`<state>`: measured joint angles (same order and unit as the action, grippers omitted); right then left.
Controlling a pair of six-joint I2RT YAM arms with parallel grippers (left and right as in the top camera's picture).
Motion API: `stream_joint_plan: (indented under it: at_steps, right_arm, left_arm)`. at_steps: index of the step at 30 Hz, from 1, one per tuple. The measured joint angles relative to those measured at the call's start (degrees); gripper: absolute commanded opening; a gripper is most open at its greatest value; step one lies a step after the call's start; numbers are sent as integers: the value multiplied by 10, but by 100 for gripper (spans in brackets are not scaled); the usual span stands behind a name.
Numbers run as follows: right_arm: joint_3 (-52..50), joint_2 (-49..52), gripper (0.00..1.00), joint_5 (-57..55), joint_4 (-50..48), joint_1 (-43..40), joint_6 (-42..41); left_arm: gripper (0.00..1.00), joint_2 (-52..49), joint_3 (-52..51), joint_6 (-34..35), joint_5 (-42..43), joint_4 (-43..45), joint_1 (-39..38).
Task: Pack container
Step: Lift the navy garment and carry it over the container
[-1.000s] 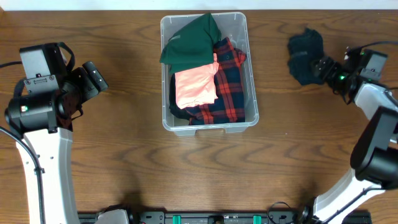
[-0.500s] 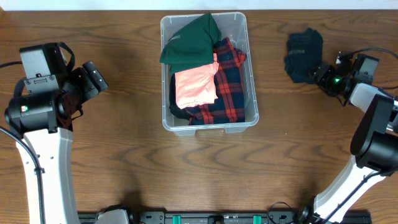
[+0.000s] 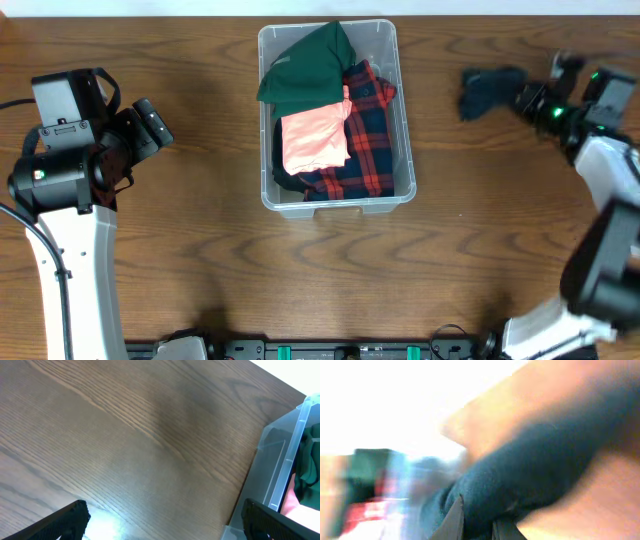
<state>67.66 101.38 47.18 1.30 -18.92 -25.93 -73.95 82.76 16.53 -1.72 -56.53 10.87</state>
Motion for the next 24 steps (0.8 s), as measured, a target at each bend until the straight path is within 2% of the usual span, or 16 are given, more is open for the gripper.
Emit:
stream_joint_plan:
  at_steps: [5, 10, 20, 24]
  right_arm:
    - [6, -163, 1, 38, -47, 70, -17]
    - [9, -225, 1, 61, -81, 172, -31]
    - [9, -142, 1, -30, -77, 334, 17]
    - [9, -79, 1, -66, -8, 365, 34]
  left_arm:
    - [98, 0, 0, 0, 0, 0, 0]
    - [98, 0, 0, 0, 0, 0, 0]
    - [98, 0, 0, 0, 0, 0, 0]
    - [98, 0, 0, 0, 0, 0, 0]
